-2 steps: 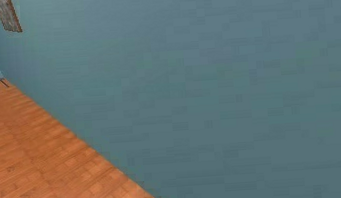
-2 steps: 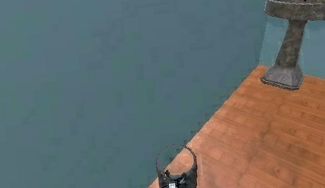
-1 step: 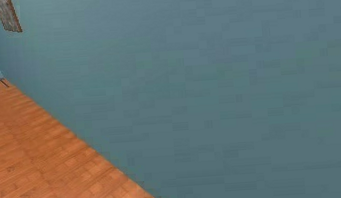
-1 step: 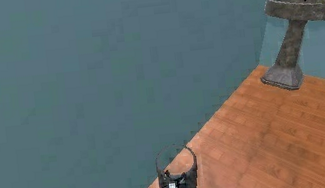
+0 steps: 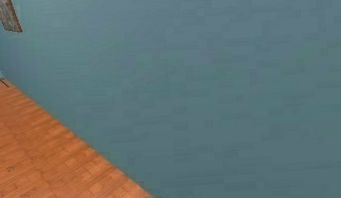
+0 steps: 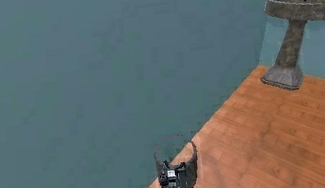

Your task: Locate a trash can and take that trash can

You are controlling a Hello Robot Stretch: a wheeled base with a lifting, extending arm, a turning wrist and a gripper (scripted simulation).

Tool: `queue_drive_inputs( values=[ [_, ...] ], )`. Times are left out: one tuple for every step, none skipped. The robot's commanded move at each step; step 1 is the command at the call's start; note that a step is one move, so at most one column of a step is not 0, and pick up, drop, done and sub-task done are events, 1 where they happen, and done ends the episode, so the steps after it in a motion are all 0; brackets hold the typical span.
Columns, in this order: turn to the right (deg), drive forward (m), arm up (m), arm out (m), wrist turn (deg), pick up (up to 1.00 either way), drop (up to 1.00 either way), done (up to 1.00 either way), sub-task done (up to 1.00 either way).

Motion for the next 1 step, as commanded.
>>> queue_drive_inputs(
  values=[
    [0.0, 0.0, 0.0, 0.0, 0.0, 0.0, 0.0, 1.0, 0.0]
  ],
)
